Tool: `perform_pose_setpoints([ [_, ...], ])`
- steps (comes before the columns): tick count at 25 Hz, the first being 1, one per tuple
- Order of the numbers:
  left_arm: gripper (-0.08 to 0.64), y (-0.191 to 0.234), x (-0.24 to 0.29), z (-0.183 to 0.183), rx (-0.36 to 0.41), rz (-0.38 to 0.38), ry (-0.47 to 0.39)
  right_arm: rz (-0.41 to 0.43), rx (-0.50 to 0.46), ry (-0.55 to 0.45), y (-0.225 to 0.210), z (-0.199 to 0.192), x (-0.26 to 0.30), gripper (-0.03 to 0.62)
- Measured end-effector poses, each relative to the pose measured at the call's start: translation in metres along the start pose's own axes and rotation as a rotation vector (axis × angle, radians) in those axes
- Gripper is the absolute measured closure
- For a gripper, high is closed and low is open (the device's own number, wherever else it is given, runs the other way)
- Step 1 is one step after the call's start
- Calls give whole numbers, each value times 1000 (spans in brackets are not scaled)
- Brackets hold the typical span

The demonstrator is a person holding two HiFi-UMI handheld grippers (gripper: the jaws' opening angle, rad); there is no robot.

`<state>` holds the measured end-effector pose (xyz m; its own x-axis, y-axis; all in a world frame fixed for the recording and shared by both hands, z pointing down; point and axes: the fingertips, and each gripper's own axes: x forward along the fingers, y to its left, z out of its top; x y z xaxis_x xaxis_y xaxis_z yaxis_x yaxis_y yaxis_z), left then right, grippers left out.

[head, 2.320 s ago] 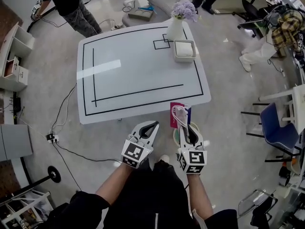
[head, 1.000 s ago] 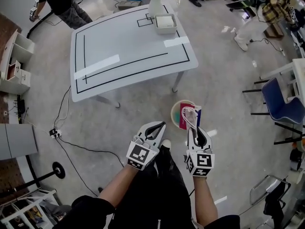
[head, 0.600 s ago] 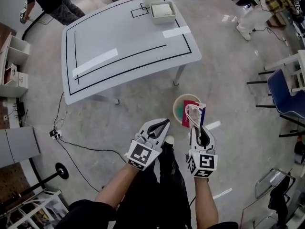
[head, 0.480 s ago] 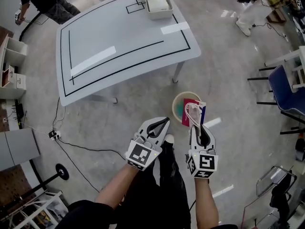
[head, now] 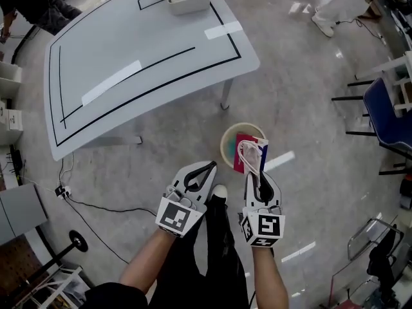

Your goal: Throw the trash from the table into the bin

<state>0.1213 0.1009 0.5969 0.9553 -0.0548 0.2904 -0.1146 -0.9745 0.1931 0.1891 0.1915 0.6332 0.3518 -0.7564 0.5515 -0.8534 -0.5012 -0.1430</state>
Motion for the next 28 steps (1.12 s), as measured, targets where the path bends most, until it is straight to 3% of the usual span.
perform_pose_setpoints([
  [3,552,5,17,-20,-10,-3,19,-16,16,13,-14,-20,20,506],
  [7,552,11,38,-51,39,-25,38,-26,15,35,-30,-45,45,506],
  [19,552,15,84,-126,21,-37,78,-7,26,81,-70,-108,100,506],
  [28,552,18,103,-174,20,-69,94,-52,85,114,-94,-187,144,506],
])
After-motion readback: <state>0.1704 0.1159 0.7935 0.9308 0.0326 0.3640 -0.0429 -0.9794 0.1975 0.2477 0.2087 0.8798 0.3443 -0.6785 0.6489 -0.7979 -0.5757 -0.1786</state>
